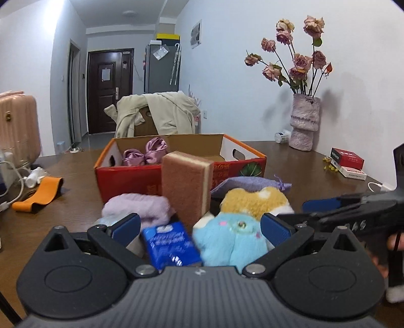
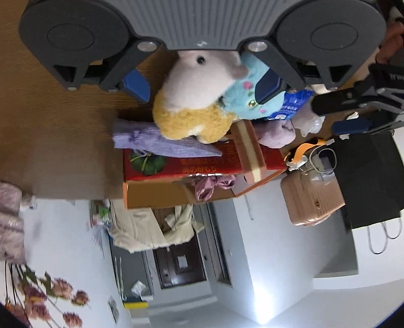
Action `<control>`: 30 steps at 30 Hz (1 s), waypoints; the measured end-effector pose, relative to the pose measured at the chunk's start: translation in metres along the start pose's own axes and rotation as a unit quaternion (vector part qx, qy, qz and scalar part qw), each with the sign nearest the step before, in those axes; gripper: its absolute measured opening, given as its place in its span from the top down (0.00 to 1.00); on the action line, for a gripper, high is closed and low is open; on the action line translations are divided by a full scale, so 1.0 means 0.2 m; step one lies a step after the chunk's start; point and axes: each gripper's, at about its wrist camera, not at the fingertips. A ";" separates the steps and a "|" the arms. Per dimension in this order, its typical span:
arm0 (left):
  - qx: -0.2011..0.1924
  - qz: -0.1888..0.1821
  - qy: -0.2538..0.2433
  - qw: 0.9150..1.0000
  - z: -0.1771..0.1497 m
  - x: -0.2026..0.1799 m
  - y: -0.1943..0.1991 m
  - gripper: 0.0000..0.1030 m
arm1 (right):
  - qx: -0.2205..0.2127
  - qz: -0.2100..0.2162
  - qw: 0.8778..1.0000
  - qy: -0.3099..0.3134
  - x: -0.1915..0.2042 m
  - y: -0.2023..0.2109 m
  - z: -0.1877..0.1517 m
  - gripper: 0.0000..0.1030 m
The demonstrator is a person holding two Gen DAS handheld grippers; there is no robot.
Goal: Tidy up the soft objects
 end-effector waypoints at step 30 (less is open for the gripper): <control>0.102 -0.125 -0.031 0.986 0.13 -0.32 -0.56 0.52 | 0.012 -0.005 1.000 -0.019 -0.30 0.09 -0.10 0.48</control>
Point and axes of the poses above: each gripper's, at about its wrist camera, not at the fingertips, and y roughly against the way its jaws point, x to its left, z to its top, and after that the axes turned 5 degrees about x, right-handed
